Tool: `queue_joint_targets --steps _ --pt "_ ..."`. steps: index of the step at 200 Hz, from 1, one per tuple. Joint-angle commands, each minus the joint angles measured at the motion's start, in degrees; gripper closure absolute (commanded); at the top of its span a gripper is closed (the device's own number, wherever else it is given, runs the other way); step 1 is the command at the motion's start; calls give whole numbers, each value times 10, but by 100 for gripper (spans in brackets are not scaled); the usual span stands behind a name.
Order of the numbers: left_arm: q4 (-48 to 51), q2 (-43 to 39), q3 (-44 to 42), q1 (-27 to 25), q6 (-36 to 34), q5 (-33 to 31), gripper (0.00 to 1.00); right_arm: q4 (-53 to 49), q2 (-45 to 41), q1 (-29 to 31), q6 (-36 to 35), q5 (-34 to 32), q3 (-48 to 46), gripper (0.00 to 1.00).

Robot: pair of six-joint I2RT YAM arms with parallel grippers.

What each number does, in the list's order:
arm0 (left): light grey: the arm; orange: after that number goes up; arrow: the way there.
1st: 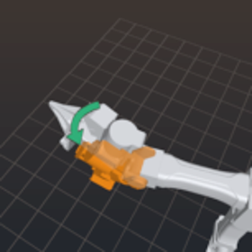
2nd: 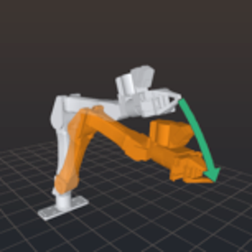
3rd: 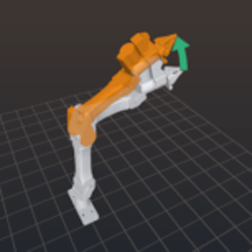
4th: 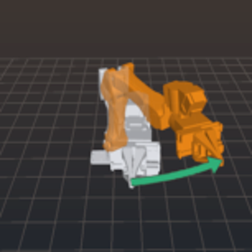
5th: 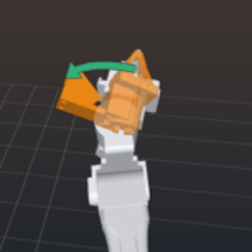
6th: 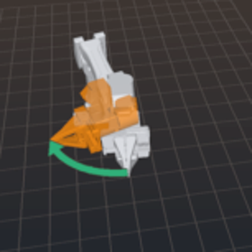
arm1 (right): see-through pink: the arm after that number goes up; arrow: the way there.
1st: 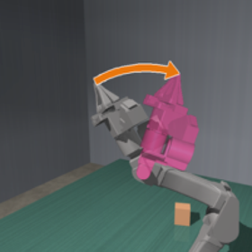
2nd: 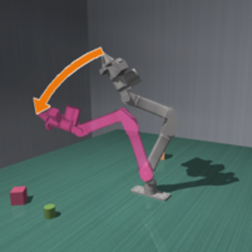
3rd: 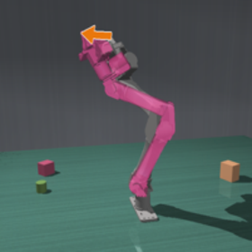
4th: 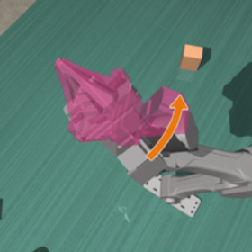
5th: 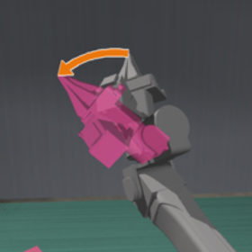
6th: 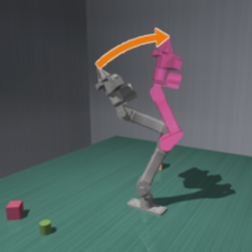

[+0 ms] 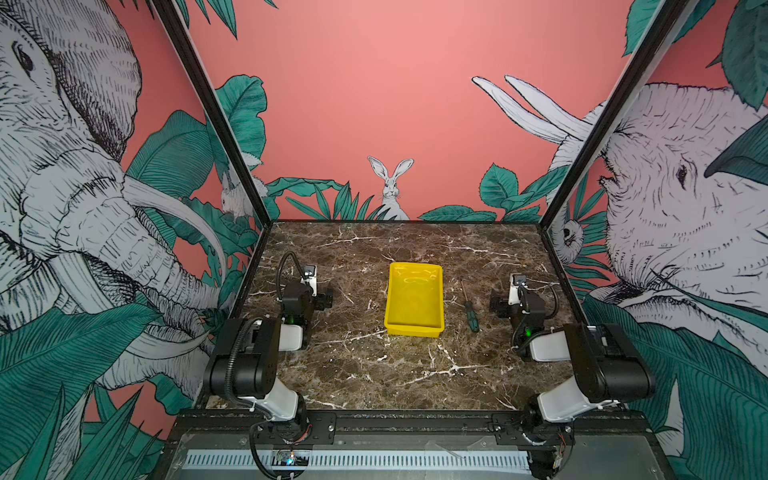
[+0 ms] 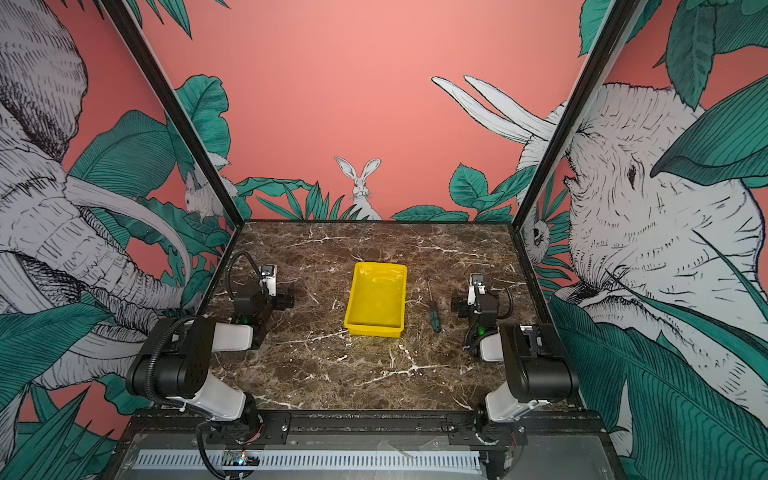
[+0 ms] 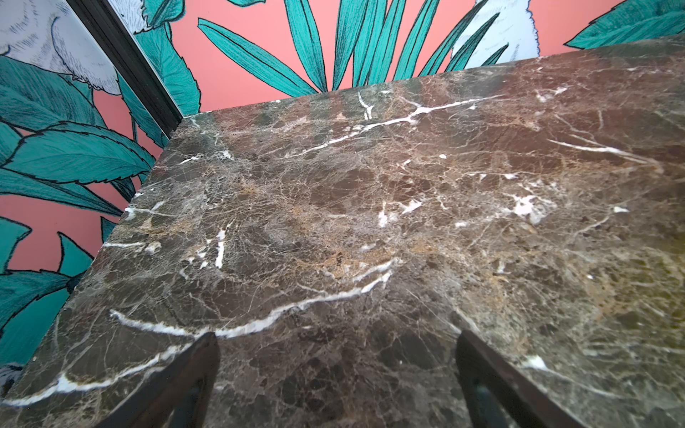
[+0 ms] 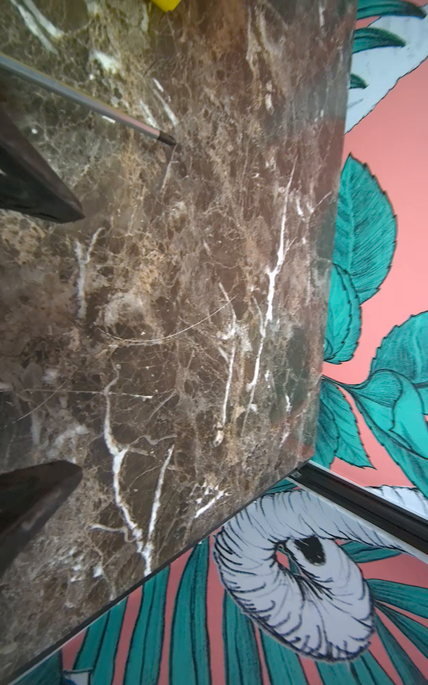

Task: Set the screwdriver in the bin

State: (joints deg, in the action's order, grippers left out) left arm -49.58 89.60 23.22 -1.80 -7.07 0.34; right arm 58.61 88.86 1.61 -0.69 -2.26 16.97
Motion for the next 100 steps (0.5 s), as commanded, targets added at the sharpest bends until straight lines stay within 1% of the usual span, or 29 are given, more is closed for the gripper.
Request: queue_joint_targets --steps 1,32,46,78,100 --pt "3 -6 8 -1 3 -5 0 44 -1 0 -15 31 -3 1" --pt "0 -6 5 -4 1 -10 0 54 0 0 -29 68 -8 1" --pt "0 -6 6 -4 2 -9 0 39 -1 1 -34 85 -2 1" --pt "0 -6 5 -4 2 -9 0 -49 -2 1 -14 28 47 1" --pt "1 -6 6 -4 3 -9 0 -43 -2 0 -14 27 42 1"
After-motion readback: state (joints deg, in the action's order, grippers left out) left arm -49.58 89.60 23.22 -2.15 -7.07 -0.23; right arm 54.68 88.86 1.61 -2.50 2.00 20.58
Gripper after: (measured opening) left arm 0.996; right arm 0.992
